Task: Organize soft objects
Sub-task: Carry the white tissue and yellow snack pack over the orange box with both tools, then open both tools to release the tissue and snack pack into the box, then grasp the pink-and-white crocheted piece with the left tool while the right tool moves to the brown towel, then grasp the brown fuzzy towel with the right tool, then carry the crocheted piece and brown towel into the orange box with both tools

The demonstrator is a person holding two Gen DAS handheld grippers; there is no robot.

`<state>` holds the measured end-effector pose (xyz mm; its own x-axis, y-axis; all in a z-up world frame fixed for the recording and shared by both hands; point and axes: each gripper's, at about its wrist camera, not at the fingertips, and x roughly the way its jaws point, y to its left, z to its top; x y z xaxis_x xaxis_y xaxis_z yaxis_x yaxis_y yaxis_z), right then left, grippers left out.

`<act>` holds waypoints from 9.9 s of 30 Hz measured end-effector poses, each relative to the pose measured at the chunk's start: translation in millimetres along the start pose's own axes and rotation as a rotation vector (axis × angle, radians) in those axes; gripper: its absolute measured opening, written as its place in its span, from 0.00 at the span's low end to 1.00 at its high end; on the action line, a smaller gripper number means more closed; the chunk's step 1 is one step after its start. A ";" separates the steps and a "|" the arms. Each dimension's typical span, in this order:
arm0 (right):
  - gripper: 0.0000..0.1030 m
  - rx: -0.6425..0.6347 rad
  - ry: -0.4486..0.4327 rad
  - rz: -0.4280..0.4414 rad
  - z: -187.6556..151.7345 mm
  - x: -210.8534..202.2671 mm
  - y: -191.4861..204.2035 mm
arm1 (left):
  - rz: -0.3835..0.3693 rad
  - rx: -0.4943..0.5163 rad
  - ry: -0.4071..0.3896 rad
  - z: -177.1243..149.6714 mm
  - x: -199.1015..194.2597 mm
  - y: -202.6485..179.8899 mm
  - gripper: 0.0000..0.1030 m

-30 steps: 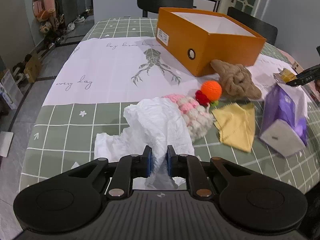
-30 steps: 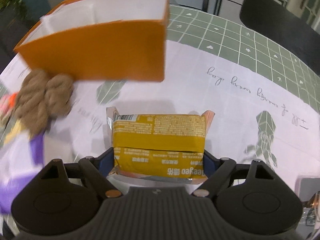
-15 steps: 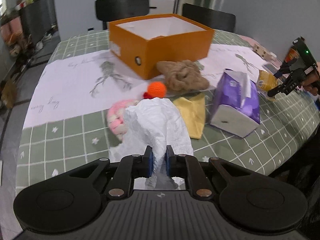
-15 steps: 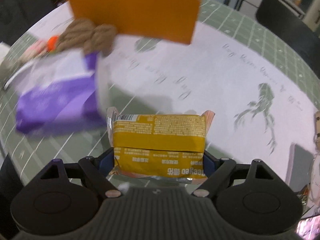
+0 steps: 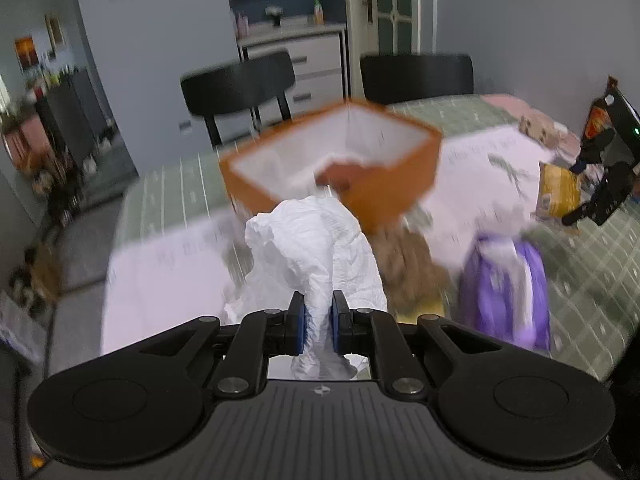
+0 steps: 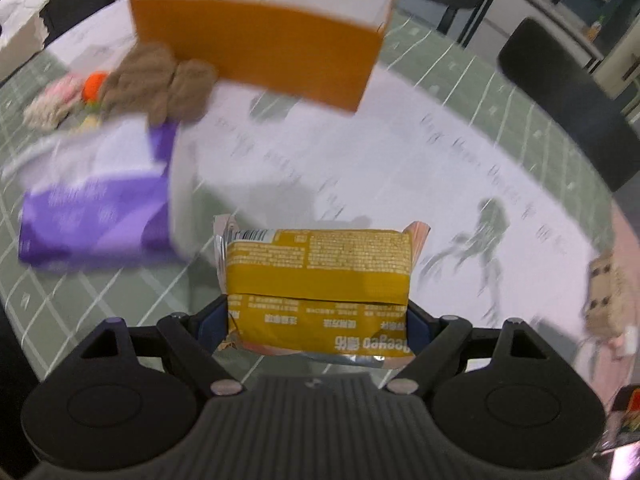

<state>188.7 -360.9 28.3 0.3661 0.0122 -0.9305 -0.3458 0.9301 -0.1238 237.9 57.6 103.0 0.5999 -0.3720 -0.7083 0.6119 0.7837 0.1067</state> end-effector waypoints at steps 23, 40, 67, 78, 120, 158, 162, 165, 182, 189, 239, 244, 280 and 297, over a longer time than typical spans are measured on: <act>0.82 -0.125 -0.236 -0.015 198.7 -10.2 -10.5 | -0.184 -0.134 -0.160 160.8 116.6 10.7 0.14; 0.82 -0.677 -0.149 -0.083 263.5 85.0 32.2 | -0.096 -0.160 0.119 124.0 230.0 43.5 0.15; 0.97 -1.204 -0.048 -0.370 261.6 112.8 33.6 | -0.052 -0.098 0.101 131.3 231.8 27.2 0.61; 0.97 -1.150 -0.087 -0.313 242.7 72.0 39.2 | -0.040 -0.076 0.097 127.6 202.2 13.5 0.61; 0.97 0.294 -0.424 0.128 -6.5 -4.6 86.0 | 0.064 -0.392 0.015 -105.5 75.2 -12.0 0.78; 0.97 0.282 -0.463 0.192 -18.5 -1.8 84.9 | 0.329 -0.265 0.089 -143.9 96.6 -11.7 0.56; 0.97 0.294 -0.464 0.197 -18.5 0.6 81.2 | 0.285 -0.248 0.087 -154.4 82.9 -19.5 0.56; 0.97 0.313 -0.459 0.201 -16.8 3.3 75.6 | 0.259 -0.221 0.078 -165.1 72.5 -33.4 0.56; 0.97 -0.121 -0.074 0.384 129.9 61.8 53.2 | 0.180 -0.193 0.065 -180.1 53.1 -49.6 0.57; 0.97 -0.068 0.004 0.463 172.2 108.7 64.1 | 0.183 -0.193 0.075 -178.9 53.9 -49.2 0.57; 0.60 -0.023 -0.070 0.183 116.7 99.5 4.5 | 0.199 -0.137 0.107 -170.7 59.4 -53.3 0.52; 0.59 0.011 -0.059 0.122 94.2 78.2 -17.9 | 0.166 -0.139 0.097 -166.3 52.9 -50.8 0.46; 0.59 -0.091 -0.217 -0.066 172.2 -14.3 6.3 | 0.061 0.170 -0.110 47.8 93.8 -49.4 0.41; 0.59 -0.079 -0.270 -0.034 261.5 17.5 15.9 | 0.101 0.134 -0.032 125.9 192.3 -18.1 0.41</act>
<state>415.5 -249.9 100.1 0.5915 0.0886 -0.8014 -0.3916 0.9004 -0.1896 407.1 -90.8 52.7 0.6766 -0.3117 -0.6671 0.6095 0.7455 0.2699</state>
